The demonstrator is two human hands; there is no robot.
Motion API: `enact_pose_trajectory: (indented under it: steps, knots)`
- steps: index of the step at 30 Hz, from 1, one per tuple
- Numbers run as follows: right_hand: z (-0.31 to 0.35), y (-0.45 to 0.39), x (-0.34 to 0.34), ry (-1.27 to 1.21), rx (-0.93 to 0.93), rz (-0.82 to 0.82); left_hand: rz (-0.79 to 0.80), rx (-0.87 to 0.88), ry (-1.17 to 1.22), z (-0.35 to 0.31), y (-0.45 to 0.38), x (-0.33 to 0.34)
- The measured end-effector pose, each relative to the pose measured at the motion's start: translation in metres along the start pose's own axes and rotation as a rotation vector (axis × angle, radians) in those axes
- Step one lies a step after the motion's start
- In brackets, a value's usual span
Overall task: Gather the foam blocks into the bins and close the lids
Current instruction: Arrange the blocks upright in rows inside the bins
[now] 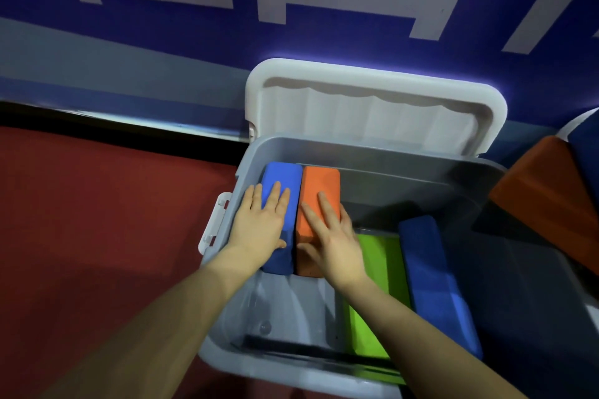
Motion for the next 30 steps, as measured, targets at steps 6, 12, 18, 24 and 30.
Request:
enact_pose_trajectory:
  steps: [6, 12, 18, 24, 30]
  knots:
    - [-0.006, -0.003, -0.018, 0.118, 0.088, 0.133, 0.001, 0.074, -0.045, 0.008, 0.004, -0.01]
    - [0.001, 0.0, -0.006, 0.07, 0.104, 0.132, 0.005, 0.036, 0.086, -0.002, -0.001, 0.001]
    - [0.0, 0.001, -0.016, 0.132, 0.092, 0.217, 0.056, 0.053, 0.15, -0.005, 0.002, -0.003]
    - [-0.013, 0.027, -0.057, 0.136, 0.051, 0.269, 0.041, 0.118, 0.259, -0.008, 0.025, -0.019]
    - [-0.059, 0.079, -0.095, 0.276, 0.116, 0.311, -0.156, 0.246, 0.405, -0.055, 0.037, -0.049]
Point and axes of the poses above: each hand's wrist, its own y-axis away from the middle knuckle, its own x-axis out of the palm, z = x × y, the point moved 2 cm from there along -y, towards the middle knuckle, and after that the axes turned 7 degrees about -y, right-handed, at the moved point
